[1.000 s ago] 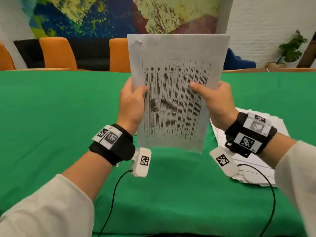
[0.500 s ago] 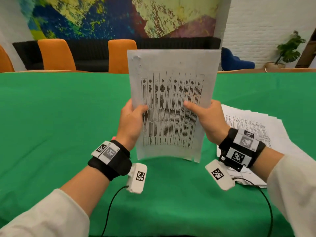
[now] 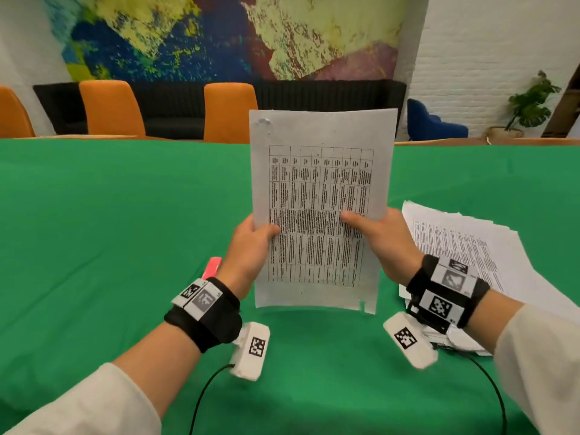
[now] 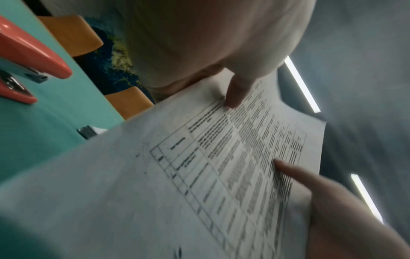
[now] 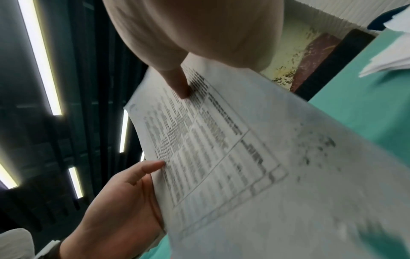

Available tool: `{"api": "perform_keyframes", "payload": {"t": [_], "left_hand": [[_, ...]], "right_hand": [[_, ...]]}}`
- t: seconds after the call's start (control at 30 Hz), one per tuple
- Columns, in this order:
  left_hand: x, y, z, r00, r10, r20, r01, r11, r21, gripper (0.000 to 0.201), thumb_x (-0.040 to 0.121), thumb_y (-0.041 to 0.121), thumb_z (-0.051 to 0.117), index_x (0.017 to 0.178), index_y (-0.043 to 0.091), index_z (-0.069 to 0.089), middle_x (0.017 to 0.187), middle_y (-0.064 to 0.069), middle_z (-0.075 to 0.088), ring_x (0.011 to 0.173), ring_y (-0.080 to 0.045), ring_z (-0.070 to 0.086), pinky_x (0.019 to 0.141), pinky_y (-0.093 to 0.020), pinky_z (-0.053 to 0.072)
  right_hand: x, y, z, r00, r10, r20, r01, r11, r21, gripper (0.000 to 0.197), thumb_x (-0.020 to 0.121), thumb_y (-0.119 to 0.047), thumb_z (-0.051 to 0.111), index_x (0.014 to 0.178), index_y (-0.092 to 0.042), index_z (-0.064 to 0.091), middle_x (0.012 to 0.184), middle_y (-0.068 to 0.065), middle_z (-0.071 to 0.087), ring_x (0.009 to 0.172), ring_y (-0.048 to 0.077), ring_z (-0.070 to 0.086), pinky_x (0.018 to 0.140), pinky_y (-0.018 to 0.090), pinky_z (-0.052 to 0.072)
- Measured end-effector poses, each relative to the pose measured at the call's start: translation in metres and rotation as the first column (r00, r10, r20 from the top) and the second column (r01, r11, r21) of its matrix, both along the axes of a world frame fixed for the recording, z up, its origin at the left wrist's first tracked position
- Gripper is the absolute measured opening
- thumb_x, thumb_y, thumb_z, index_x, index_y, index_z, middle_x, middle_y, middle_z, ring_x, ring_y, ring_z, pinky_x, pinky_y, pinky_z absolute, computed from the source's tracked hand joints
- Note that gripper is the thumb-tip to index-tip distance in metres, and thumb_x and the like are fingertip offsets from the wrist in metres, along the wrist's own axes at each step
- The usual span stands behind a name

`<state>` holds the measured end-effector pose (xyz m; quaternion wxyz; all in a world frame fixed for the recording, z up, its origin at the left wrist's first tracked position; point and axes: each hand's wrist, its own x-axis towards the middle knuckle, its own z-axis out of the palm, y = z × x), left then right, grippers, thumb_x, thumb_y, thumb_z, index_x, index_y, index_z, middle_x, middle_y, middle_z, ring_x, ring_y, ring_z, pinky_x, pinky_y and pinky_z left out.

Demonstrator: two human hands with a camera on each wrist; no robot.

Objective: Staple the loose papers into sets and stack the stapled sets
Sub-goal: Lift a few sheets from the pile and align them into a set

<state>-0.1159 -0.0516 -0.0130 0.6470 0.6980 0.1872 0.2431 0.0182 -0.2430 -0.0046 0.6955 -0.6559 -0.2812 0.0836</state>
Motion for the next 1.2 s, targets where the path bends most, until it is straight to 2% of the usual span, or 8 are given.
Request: {"api": "perform_keyframes", "payload": {"t": [0.13, 0.3, 0.47, 0.57, 0.73, 0.9, 1.03, 1.2], "left_hand": [[-0.005, 0.009, 0.008, 0.987, -0.057, -0.151, 0.051, 0.998, -0.042, 0.012, 0.099, 0.008, 0.058, 0.105, 0.011, 0.068, 0.107, -0.01, 0.076, 0.094, -0.026, 0.071, 0.091, -0.047, 0.058], [-0.027, 0.033, -0.001, 0.881, -0.18, -0.438, 0.25, 0.962, 0.108, 0.015, 0.1, 0.008, 0.058, 0.114, 0.011, 0.061, 0.099, -0.017, 0.076, 0.074, -0.026, 0.072, 0.064, -0.038, 0.059], [-0.041, 0.091, 0.003, 0.89, 0.115, -0.441, 0.114, 0.881, 0.459, 0.02, 0.095, 0.025, 0.072, 0.112, 0.02, 0.063, 0.091, -0.009, 0.076, 0.071, -0.023, 0.073, 0.061, -0.034, 0.055], [-0.049, 0.116, 0.006, 0.724, 0.406, -0.557, 0.268, 0.579, 0.77, 0.039, 0.084, 0.065, 0.072, 0.097, 0.029, 0.067, 0.088, 0.003, 0.074, 0.075, -0.018, 0.072, 0.075, -0.037, 0.061], [-0.05, 0.1, -0.005, 0.394, 0.326, -0.859, 0.638, 0.576, 0.511, 0.044, 0.089, 0.062, 0.07, 0.093, 0.018, 0.075, 0.081, 0.002, 0.077, 0.063, -0.013, 0.069, 0.049, -0.019, 0.047], [-0.047, 0.102, -0.004, 0.493, 0.271, -0.827, 0.614, 0.565, 0.551, 0.03, 0.084, 0.041, 0.08, 0.099, 0.017, 0.07, 0.085, -0.001, 0.076, 0.07, -0.018, 0.073, 0.056, -0.027, 0.06], [-0.05, 0.104, 0.015, 0.63, -0.087, -0.772, 0.56, 0.739, 0.374, 0.04, 0.078, 0.013, 0.09, 0.102, 0.01, 0.058, 0.089, -0.011, 0.08, 0.076, -0.027, 0.077, 0.066, -0.037, 0.062], [-0.047, 0.112, 0.052, 0.846, -0.222, -0.484, 0.412, 0.849, 0.331, 0.051, 0.068, 0.008, 0.09, 0.111, 0.017, 0.063, 0.095, -0.01, 0.08, 0.08, -0.022, 0.075, 0.078, -0.044, 0.059]], "right_hand": [[0.001, -0.01, 0.006, 0.989, 0.086, -0.122, -0.096, 0.992, -0.079, 0.022, 0.094, -0.011, 0.072, 0.116, -0.01, 0.073, 0.107, 0.005, 0.08, 0.1, 0.025, 0.077, 0.084, 0.037, 0.062], [-0.004, -0.026, -0.023, 0.923, 0.131, -0.363, -0.209, 0.96, -0.186, 0.026, 0.094, -0.011, 0.071, 0.118, 0.0, 0.071, 0.111, 0.019, 0.077, 0.101, 0.038, 0.075, 0.088, 0.048, 0.063], [0.005, -0.032, -0.059, 0.9, 0.106, -0.423, -0.232, 0.938, -0.259, 0.033, 0.093, -0.015, 0.073, 0.122, 0.001, 0.069, 0.112, 0.021, 0.077, 0.103, 0.04, 0.075, 0.095, 0.054, 0.059], [0.009, -0.033, -0.065, 0.881, 0.101, -0.462, -0.262, 0.918, -0.299, 0.033, 0.093, -0.017, 0.073, 0.121, 0.001, 0.069, 0.112, 0.022, 0.076, 0.103, 0.041, 0.074, 0.099, 0.058, 0.056], [0.009, -0.034, -0.063, 0.882, 0.098, -0.46, -0.276, 0.9, -0.338, 0.032, 0.095, -0.019, 0.072, 0.12, 0.0, 0.069, 0.111, 0.02, 0.077, 0.102, 0.039, 0.075, 0.099, 0.057, 0.057], [0.01, -0.034, -0.066, 0.883, 0.102, -0.459, -0.269, 0.91, -0.316, 0.031, 0.095, -0.017, 0.07, 0.122, -0.002, 0.068, 0.113, 0.019, 0.077, 0.104, 0.039, 0.075, 0.099, 0.057, 0.057], [0.011, -0.034, -0.069, 0.893, 0.11, -0.437, -0.267, 0.91, -0.317, 0.044, 0.087, -0.024, 0.076, 0.123, -0.002, 0.069, 0.115, 0.019, 0.076, 0.106, 0.039, 0.074, 0.102, 0.059, 0.054], [0.012, -0.035, -0.071, 0.893, 0.134, -0.43, -0.281, 0.912, -0.298, 0.042, 0.089, -0.022, 0.075, 0.126, -0.003, 0.068, 0.117, 0.018, 0.076, 0.109, 0.039, 0.073, 0.103, 0.059, 0.054]]}}
